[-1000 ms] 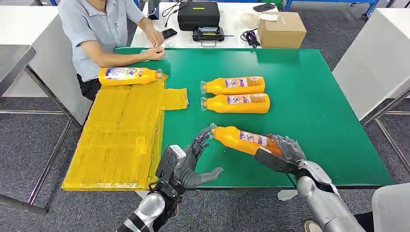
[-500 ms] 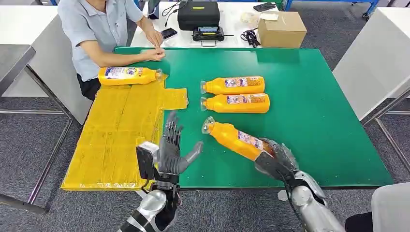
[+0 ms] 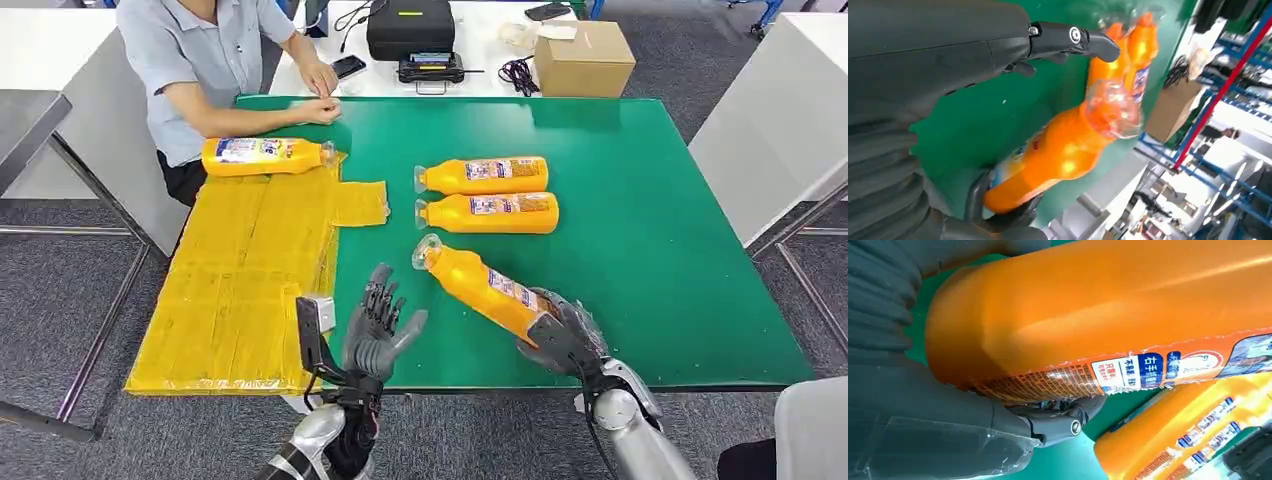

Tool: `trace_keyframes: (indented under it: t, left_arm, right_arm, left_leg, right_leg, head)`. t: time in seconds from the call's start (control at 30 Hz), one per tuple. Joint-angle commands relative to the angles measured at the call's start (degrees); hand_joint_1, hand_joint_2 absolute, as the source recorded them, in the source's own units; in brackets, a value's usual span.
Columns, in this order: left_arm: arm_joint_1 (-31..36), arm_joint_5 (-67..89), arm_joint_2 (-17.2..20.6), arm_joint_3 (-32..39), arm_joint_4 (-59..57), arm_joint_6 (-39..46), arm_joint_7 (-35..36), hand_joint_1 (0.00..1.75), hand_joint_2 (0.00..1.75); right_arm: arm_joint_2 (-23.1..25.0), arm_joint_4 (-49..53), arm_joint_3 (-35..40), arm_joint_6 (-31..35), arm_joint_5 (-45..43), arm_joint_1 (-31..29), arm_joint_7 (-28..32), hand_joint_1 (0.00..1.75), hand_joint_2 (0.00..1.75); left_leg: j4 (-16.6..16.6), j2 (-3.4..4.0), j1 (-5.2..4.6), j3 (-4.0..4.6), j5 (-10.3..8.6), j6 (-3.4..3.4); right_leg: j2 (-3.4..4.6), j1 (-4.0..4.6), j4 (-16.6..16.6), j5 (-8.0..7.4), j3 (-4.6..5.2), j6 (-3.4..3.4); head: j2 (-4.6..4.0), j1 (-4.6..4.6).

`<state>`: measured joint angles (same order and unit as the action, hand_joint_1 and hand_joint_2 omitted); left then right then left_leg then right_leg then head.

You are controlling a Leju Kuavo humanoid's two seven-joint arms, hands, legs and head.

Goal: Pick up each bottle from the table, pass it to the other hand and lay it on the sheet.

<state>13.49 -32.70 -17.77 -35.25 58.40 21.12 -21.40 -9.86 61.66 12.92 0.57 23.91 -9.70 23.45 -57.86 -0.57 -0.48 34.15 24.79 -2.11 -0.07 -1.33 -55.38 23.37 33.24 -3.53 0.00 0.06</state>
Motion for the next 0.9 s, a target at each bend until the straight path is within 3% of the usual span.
trace_keyframes:
  t: [0.03, 0.17, 0.57, 0.7, 0.9]
  left_arm:
    - [3.3, -7.6, 2.9, -5.6, -9.7, -10.5, 9.2, 0.0, 1.75]
    - [2.1, -8.4, 1.2, -4.2, -7.2, -10.5, 4.5, 0.0, 1.75]
    - [6.3, -5.0, 0.6, 1.9, -9.9, -13.0, -2.2, 0.0, 1.75]
    - [6.7, 0.3, 1.2, 3.2, -8.0, -10.6, -8.2, 0.0, 1.75]
    - [7.4, 2.8, 1.0, 5.2, -7.9, -9.7, -10.3, 0.0, 1.75]
  right_arm:
    - [1.7, 2.0, 0.0, -1.7, -2.7, -2.2, 2.8, 1.75, 1.75]
    - [1.8, 2.1, 1.9, -2.6, -3.3, -2.9, 3.4, 1.75, 1.75]
    - [3.0, 2.4, 8.6, -6.3, -5.3, -6.9, 5.6, 1.75, 1.75]
    - [3.5, 0.5, 10.6, -7.0, -5.5, -8.2, 5.8, 1.75, 1.75]
    - [4.3, -1.8, 12.7, -8.5, -6.4, -9.6, 6.0, 1.75, 1.75]
  left_leg:
    - [0.1, 0.18, 0.04, -0.16, 0.05, 0.12]
    - [0.0, 0.24, 0.05, -0.1, 0.08, 0.13]
    - [0.0, 0.22, 0.06, 0.01, 0.05, 0.14]
    - [0.0, 0.22, 0.08, 0.03, 0.06, 0.12]
    - [0.0, 0.16, 0.08, 0.02, 0.03, 0.13]
  right_leg:
    - [0.15, 0.04, 0.0, 0.0, -0.1, 0.15]
    - [0.19, 0.06, 0.0, 0.02, -0.07, 0.16]
    - [0.19, 0.07, 0.0, -0.01, 0.01, 0.16]
    - [0.2, 0.09, 0.0, 0.0, 0.04, 0.16]
    - [0.15, 0.08, 0.0, -0.01, 0.01, 0.16]
  head:
    - [0.0, 0.02]
    - [0.0, 0.0]
    - [0.0, 0.0]
    - [0.0, 0.0]
    - [0.0, 0.02]
